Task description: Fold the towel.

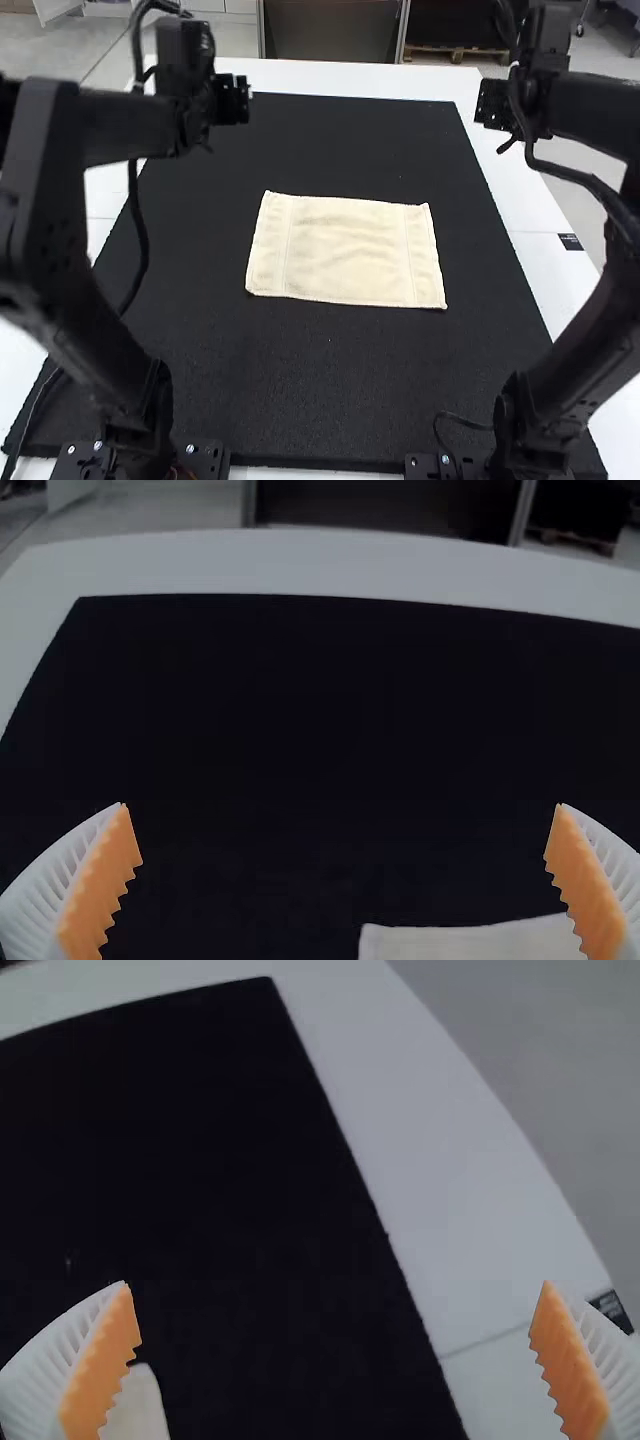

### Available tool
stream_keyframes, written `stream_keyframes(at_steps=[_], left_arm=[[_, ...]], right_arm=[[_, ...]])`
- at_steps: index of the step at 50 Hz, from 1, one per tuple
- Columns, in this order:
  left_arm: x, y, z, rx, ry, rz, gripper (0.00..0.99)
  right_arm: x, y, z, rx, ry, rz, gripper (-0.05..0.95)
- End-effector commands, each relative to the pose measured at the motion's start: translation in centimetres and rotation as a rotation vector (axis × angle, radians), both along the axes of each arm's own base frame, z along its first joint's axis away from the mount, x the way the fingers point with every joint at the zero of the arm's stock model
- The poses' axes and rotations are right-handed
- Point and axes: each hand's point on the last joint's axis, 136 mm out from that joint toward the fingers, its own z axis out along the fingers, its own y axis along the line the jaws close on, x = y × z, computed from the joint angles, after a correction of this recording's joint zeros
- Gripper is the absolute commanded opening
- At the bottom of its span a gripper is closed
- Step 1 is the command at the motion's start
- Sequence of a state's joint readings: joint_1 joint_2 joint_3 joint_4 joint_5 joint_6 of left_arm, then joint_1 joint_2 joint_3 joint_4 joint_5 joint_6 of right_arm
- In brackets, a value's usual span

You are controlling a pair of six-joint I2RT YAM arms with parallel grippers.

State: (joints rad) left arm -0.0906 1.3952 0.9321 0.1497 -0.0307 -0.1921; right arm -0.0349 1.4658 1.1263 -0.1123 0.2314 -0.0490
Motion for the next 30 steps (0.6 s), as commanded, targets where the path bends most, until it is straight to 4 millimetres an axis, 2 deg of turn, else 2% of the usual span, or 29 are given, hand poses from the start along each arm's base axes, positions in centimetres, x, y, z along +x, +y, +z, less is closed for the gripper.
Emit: stream_keyframes(at_steps=[1,4,9,15,21,30], left_arm=[[1.5,-2.7,1.3,0.003,-0.004,-0.053,0.952],[2.1,-4.0,0.7,0.006,0.022,-0.077,0.952],[2.9,-4.9,-0.1,0.007,0.050,-0.093,0.952],[3.6,-4.8,-1.2,0.010,0.085,-0.088,0.954],[4.1,-5.2,-2.2,0.011,0.111,-0.092,0.954],[4.8,-5.1,-3.2,0.010,0.128,-0.084,0.954]], right_arm=[[1.0,0.7,0.5,-0.007,0.026,0.029,0.91],[1.2,1.6,0.0,-0.012,0.045,0.050,0.91],[1.4,2.6,-0.9,-0.017,0.071,0.075,0.90],[1.9,2.7,-2.4,-0.024,0.108,0.072,0.90],[2.8,4.0,-3.8,-0.024,0.140,0.102,0.90],[4.5,5.1,-6.6,-0.023,0.203,0.125,0.90]])
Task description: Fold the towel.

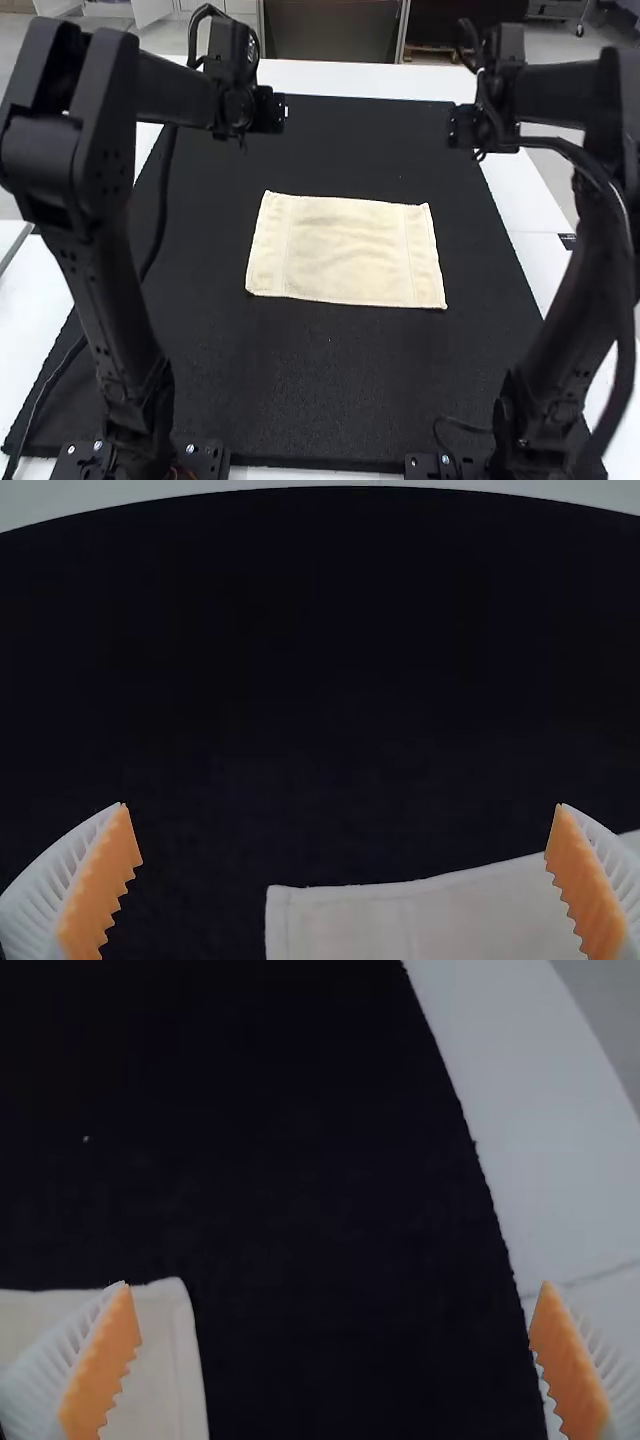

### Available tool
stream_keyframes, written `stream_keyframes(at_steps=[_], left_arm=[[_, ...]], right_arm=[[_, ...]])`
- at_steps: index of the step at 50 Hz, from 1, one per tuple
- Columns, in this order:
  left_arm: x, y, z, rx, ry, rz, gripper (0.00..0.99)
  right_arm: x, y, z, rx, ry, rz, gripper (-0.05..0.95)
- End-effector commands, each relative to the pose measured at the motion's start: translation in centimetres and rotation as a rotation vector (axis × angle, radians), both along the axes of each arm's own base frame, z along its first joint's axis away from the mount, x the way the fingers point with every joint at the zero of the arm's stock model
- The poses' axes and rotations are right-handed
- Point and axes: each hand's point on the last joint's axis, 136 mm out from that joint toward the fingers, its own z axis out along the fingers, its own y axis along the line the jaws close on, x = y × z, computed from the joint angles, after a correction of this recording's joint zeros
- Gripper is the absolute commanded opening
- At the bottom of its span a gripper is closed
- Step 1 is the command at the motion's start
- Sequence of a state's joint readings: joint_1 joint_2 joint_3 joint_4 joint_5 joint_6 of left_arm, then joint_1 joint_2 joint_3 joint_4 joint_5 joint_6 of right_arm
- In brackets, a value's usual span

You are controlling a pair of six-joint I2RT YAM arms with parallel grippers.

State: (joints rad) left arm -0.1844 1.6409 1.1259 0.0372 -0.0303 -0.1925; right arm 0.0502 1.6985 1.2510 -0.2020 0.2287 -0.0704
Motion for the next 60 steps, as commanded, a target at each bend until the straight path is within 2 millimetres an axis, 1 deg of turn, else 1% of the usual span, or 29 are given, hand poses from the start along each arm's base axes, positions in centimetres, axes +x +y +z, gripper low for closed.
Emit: stream_keyframes(at_steps=[1,6,8,10,14,17,21,24,27,30,34,38,43,49,52,55,58,60], left_arm=[[0.9,-0.1,1.3,-0.011,-0.033,0.008,0.954],[1.2,-0.2,0.4,-0.010,-0.020,0.009,0.954],[1.4,-0.2,0.0,-0.009,-0.015,0.009,0.954],[1.5,-0.2,-0.3,-0.008,-0.009,0.009,0.954],[1.7,-0.3,-0.9,-0.006,-0.001,0.009,0.954],[1.9,-0.4,-1.1,-0.006,0.002,0.008,0.954],[2.2,-0.5,-1.5,-0.004,0.009,0.006,0.954],[2.5,-0.7,-1.8,-0.004,0.012,0.005,0.954],[2.9,-0.9,-1.8,-0.002,0.012,0.001,0.954],[3.3,-1.1,-1.7,-0.003,0.006,-0.001,0.954],[3.7,-1.6,-1.6,-0.004,0.004,-0.008,0.954],[3.8,-2.1,-1.3,-0.005,0.000,-0.018,0.956],[3.6,-3.3,-1.2,-0.006,-0.001,-0.038,0.956],[3.1,-4.5,-1.8,-0.011,0.014,-0.064,0.956],[3.0,-4.8,-1.7,-0.019,0.015,-0.070,0.956],[2.9,-5.0,-1.7,-0.021,0.016,-0.073,0.956],[2.9,-5.0,-1.6,-0.022,0.015,-0.073,0.956],[2.8,-5.0,-1.6,-0.026,0.015,-0.071,0.956]], right_arm=[[1.5,1.3,-0.3,-0.003,0.007,0.030,0.90],[1.7,2.4,-2.4,0.022,0.059,0.042,0.90],[1.6,2.5,-3.5,0.026,0.085,0.038,0.90],[1.7,2.6,-4.0,0.026,0.096,0.036,0.90],[2.3,2.8,-3.9,0.063,0.084,0.006,0.90],[2.7,2.9,-3.3,0.072,0.067,0.003,0.90],[2.9,3.0,-3.1,0.078,0.063,-0.003,0.90],[2.8,2.7,-4.1,0.076,0.088,-0.005,0.90],[2.7,2.5,-5.6,0.069,0.127,-0.006,0.90],[2.9,2.6,-5.7,0.072,0.132,-0.002,0.90],[3.0,3.6,-5.7,0.092,0.141,0.025,0.89],[2.6,5.3,-6.9,0.131,0.187,0.074,0.88],[2.3,6.0,-8.3,0.182,0.227,0.072,0.88],[1.8,6.5,-10.2,0.198,0.284,0.078,0.88],[1.8,6.6,-10.6,0.196,0.303,0.077,0.88],[1.3,6.6,-11.2,0.202,0.332,0.066,0.87],[1.0,7.3,-11.3,0.249,0.351,0.072,0.87],[0.6,7.4,-11.2,0.269,0.364,0.057,0.87]])
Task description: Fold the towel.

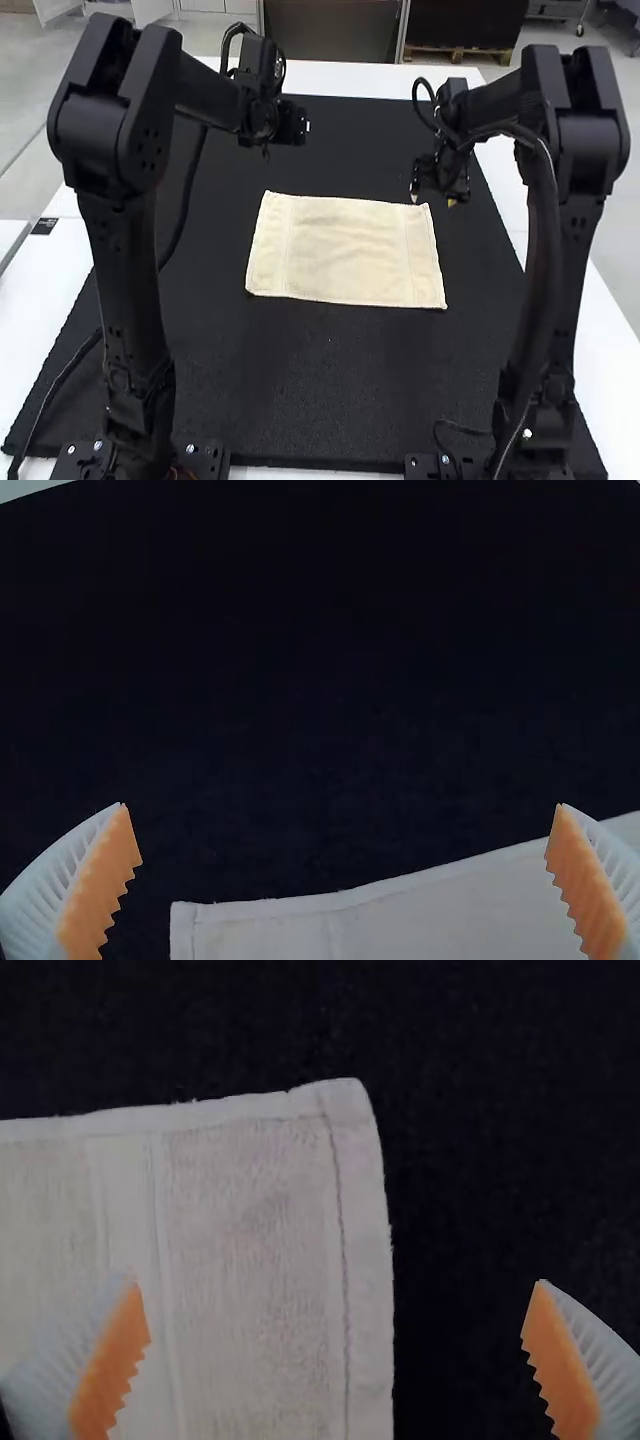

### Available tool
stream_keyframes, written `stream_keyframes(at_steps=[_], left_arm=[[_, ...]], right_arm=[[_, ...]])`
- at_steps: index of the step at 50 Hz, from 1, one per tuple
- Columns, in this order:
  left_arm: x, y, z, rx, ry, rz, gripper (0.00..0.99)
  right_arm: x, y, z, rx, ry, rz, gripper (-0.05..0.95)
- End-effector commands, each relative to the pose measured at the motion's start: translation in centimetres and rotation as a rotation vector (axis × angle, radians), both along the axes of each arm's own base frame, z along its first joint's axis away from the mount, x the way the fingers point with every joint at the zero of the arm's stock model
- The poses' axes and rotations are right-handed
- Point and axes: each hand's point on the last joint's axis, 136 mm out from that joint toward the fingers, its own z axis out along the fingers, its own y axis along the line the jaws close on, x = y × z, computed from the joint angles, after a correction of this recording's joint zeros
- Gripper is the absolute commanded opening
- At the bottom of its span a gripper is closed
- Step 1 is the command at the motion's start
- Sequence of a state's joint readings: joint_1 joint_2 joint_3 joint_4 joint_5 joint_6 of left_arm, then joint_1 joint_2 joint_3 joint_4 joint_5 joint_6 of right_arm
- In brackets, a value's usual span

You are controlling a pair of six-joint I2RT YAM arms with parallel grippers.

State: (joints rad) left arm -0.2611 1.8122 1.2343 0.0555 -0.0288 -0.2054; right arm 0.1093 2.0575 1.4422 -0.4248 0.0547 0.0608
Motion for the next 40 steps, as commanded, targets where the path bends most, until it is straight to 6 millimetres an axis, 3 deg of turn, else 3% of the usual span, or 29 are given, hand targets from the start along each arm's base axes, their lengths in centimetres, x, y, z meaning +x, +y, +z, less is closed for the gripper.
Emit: stream_keyframes(at_steps=[1,9,18,32,40], left_arm=[[0.3,-0.3,1.6,-0.027,-0.029,0.001,0.956],[0.0,-0.3,1.7,-0.038,-0.028,0.002,0.956],[-0.3,-0.3,1.5,-0.045,-0.025,0.004,0.956],[-0.1,-0.3,1.8,-0.054,-0.033,0.002,0.956],[-0.1,-0.5,1.9,-0.066,-0.035,0.001,0.956]], right_arm=[[0.5,1.5,1.7,0.082,-0.017,-0.025,0.87],[-0.5,1.6,0.1,0.091,0.029,-0.021,0.87],[-0.2,2.6,0.2,0.103,0.024,-0.012,0.87],[0.7,1.8,-1.3,0.088,0.039,-0.031,0.87],[1.5,1.2,-1.2,0.058,0.022,-0.042,0.87]])
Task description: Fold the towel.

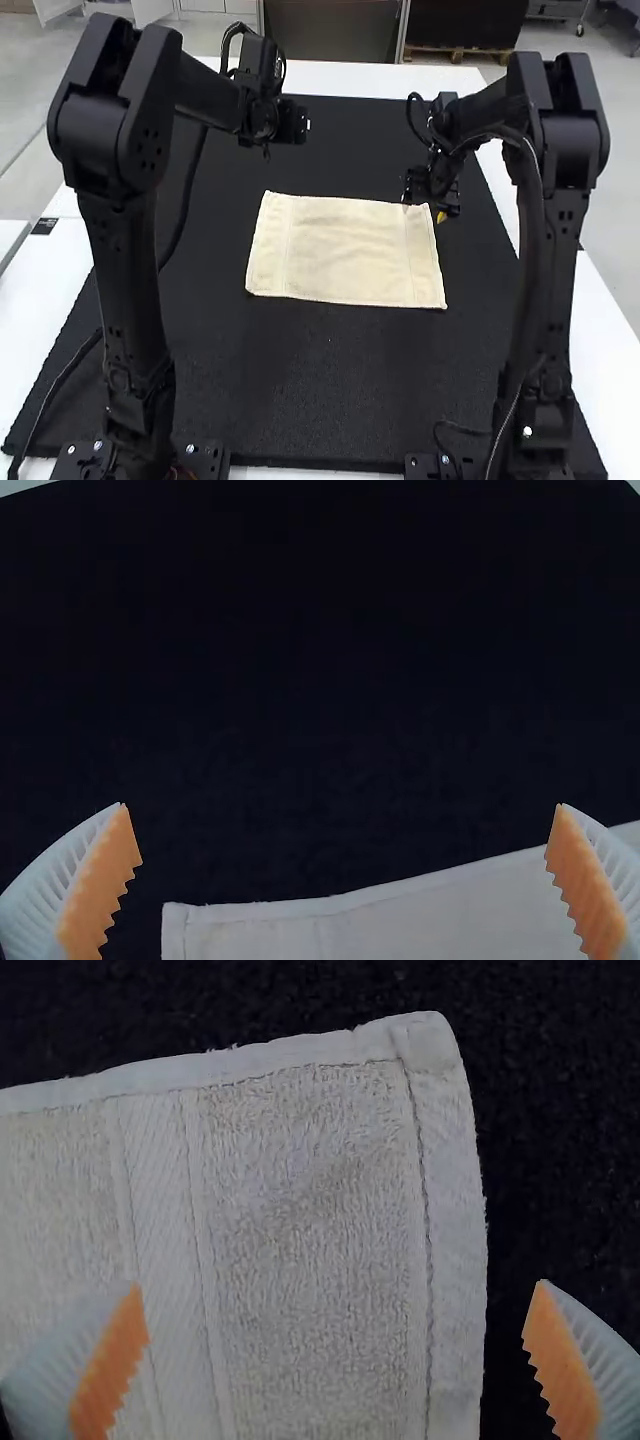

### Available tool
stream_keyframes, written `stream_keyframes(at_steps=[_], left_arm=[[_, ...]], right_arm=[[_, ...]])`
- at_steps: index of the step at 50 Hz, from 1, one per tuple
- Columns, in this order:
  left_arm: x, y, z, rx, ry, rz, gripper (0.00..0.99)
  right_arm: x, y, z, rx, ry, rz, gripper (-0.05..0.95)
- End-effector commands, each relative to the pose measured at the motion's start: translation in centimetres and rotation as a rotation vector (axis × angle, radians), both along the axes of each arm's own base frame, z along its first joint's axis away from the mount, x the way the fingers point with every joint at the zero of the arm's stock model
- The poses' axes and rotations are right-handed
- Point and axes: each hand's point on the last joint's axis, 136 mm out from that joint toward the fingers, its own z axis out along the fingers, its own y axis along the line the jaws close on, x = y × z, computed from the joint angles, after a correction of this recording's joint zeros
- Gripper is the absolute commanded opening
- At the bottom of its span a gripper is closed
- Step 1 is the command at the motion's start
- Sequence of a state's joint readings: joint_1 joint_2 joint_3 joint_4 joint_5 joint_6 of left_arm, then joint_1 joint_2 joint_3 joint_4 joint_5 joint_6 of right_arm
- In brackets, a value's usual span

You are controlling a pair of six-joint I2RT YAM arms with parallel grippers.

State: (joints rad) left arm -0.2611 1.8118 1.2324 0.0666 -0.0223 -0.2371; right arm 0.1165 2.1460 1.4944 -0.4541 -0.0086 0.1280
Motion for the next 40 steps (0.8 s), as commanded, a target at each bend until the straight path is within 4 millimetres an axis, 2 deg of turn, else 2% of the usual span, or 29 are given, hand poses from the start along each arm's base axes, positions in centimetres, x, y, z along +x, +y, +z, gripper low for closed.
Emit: stream_keyframes(at_steps=[1,11,18,27,40], left_arm=[[-0.2,-0.4,1.8,-0.035,-0.034,-0.010,0.956],[-0.1,-0.6,1.7,-0.050,-0.032,-0.014,0.956],[0.0,-0.6,1.7,-0.057,-0.033,-0.014,0.956],[0.1,-0.7,1.9,-0.063,-0.038,-0.017,0.956],[0.2,-0.6,1.9,-0.069,-0.039,-0.012,0.956]], right_arm=[[1.5,-0.3,1.4,-0.021,-0.048,-0.015,0.87],[2.4,-1.7,0.9,-0.039,-0.048,-0.036,0.86],[2.1,-1.9,-0.6,-0.049,-0.017,-0.029,0.85],[2.3,-1.9,-1.5,-0.051,-0.003,-0.026,0.85],[4.3,-1.4,0.2,-0.037,-0.051,-0.018,0.85]])
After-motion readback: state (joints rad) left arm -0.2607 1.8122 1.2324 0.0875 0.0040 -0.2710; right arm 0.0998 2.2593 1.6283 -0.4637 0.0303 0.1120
